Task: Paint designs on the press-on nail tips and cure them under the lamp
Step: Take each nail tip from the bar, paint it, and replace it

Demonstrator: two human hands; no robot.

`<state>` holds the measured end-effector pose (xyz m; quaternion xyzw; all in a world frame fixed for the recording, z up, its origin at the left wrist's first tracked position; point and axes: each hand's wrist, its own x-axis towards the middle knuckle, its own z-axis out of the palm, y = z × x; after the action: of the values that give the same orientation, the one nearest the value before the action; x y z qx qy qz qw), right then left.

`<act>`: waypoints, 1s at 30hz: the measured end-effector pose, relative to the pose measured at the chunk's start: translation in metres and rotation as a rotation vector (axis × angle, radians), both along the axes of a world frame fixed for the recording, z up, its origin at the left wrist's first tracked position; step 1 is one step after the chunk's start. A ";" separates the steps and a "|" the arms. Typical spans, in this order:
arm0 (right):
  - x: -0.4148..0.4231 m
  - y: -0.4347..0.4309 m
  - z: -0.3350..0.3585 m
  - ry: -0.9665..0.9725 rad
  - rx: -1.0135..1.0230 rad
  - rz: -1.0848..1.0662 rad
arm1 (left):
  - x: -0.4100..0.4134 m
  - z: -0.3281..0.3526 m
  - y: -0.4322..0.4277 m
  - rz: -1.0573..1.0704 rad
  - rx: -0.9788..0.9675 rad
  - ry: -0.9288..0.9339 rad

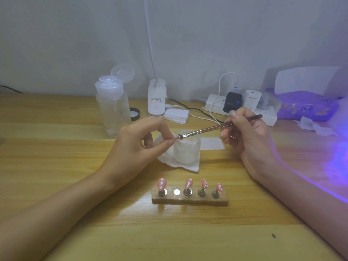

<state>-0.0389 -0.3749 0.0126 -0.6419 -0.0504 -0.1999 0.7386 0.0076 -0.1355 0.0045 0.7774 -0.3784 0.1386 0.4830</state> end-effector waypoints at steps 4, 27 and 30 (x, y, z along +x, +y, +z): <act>0.000 0.001 -0.001 0.036 -0.015 -0.038 | 0.000 0.000 0.000 -0.003 0.000 -0.001; 0.000 -0.001 0.001 0.016 0.032 -0.020 | -0.001 0.003 0.001 -0.016 0.003 -0.010; 0.000 -0.001 0.000 0.031 0.000 -0.018 | -0.001 0.003 0.001 -0.029 -0.010 0.005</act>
<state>-0.0388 -0.3754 0.0122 -0.6453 -0.0331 -0.1964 0.7375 0.0065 -0.1348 0.0077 0.7697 -0.3876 0.1318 0.4899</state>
